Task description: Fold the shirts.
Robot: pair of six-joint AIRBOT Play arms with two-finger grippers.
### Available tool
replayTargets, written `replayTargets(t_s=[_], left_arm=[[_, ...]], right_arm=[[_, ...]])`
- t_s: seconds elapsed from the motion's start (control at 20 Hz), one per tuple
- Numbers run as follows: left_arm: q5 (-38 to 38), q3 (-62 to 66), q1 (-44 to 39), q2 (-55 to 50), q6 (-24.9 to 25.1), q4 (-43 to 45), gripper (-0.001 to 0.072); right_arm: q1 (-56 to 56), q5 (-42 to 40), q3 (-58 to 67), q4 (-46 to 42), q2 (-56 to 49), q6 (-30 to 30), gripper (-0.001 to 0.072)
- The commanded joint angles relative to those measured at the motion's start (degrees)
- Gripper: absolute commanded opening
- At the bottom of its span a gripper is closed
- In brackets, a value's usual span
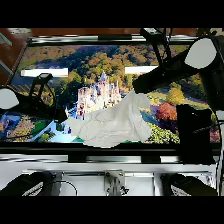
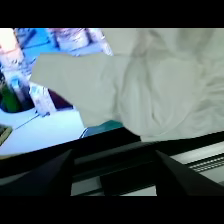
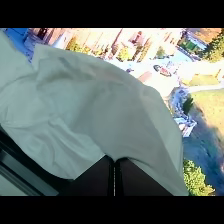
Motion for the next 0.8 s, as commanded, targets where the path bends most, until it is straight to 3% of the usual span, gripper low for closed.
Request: replayTargets(t_s=[0.0,0.3,0.45,0.6,0.7,0.75], left_arm=[[5.46,-12.87,-1.36,4.57,-3.19,-1.22,0.0577],[29.86,-27.32,-10.23,-0.2,-7.69,-12.96,0.0579],[36.83,-27.26,-11.45,-4.76,-8.2,-13.57,0.0578],[37.42,-27.26,-11.37,-8.48,-8.2,-14.73,0.0561],[37.11,-27.23,-11.34,-10.14,-8.5,-15.1,0.0311],[37.11,-27.1,-11.28,-10.23,-9.44,-15.08,0.0112]], right_arm=[[0.02,-0.63,-0.04,0.22,-0.24,0.42,0.0062],[0.02,-1.33,-0.04,2.38,-0.24,1.49,0.0063],[0.02,-1.31,-0.04,2.34,-0.24,1.53,0.0063],[0.02,-1.33,-0.04,2.34,-0.24,1.86,0.0063],[0.02,-1.42,-0.04,2.34,-0.24,1.9,0.0063],[0.02,-1.44,-0.04,2.34,-0.24,1.95,0.0063]])
